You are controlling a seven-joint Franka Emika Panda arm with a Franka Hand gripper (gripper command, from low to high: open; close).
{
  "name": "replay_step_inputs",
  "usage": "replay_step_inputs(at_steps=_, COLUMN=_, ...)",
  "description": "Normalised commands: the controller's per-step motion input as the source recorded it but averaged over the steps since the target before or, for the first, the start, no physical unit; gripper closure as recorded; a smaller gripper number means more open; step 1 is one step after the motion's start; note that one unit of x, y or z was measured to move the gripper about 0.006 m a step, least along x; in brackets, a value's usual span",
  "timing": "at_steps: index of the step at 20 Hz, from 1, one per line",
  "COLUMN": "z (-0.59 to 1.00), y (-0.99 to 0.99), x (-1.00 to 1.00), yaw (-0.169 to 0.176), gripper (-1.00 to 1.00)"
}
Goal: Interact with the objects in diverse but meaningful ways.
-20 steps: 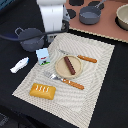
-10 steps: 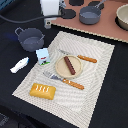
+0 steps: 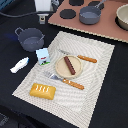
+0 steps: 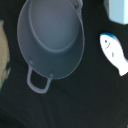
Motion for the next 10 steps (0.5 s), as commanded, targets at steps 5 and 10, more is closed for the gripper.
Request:
replay_step_inputs(at_steps=5, z=-0.35, y=0.26, x=-0.74, yaw=-0.071, gripper=-1.00)
replay_step_inputs(at_steps=10, z=-0.40, y=0.39, x=-0.69, yaw=-0.067, gripper=-1.00)
